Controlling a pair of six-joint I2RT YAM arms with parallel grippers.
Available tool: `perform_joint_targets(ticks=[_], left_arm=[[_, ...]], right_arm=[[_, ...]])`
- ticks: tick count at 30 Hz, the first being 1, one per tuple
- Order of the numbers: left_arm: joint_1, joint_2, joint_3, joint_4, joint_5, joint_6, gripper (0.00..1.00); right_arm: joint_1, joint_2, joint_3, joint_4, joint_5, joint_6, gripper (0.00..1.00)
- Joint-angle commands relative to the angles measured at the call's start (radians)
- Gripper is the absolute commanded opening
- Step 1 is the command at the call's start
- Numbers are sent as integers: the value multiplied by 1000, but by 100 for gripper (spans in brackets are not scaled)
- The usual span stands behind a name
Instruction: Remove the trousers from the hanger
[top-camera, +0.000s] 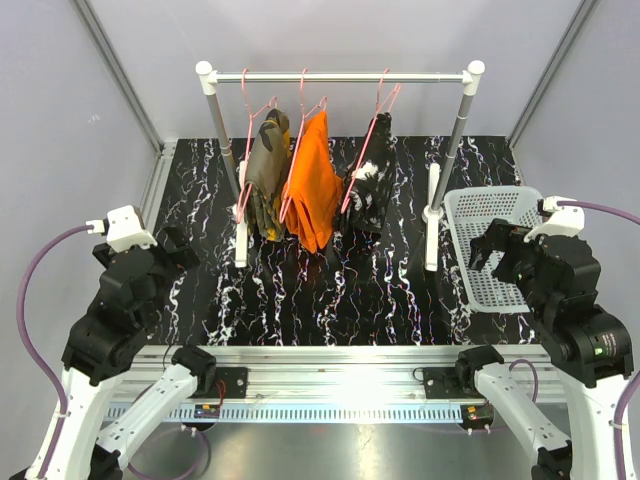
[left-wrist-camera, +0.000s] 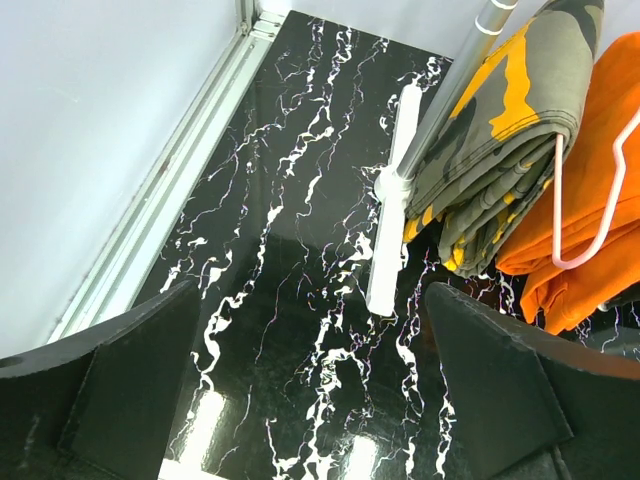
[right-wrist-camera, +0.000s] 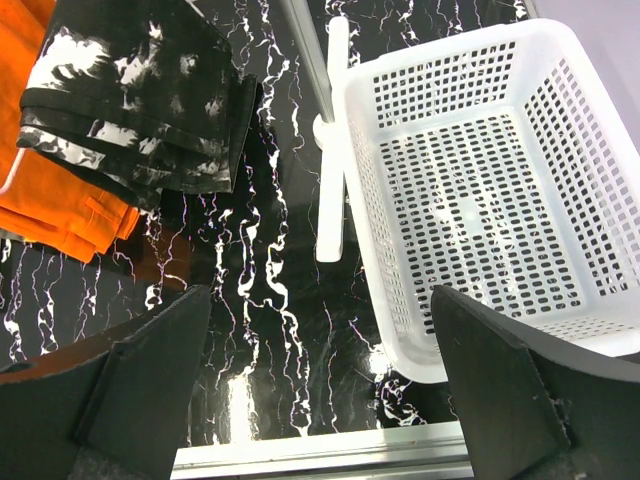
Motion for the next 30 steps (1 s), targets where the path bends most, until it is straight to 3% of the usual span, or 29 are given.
perform_joint_targets(ticks=[1,8,14,24,30], left_arm=[[-3,-8,28,35,24,8,99],[-3,27,91,44,107,33,99],[-3,147,229,50,225,64,99],[-3,535,551,-27,452,133,99],[8,738,689,-82,468,110,97]], right_arm=[[6,-9,-4,33,-1,-14,99],[8,-19,-32,39,-90,-11,99],[6,-26,-47,76,-162,12,99],[8,-39,-81,91,-305,27,99],[6,-62,-82,87,-337,27,99]])
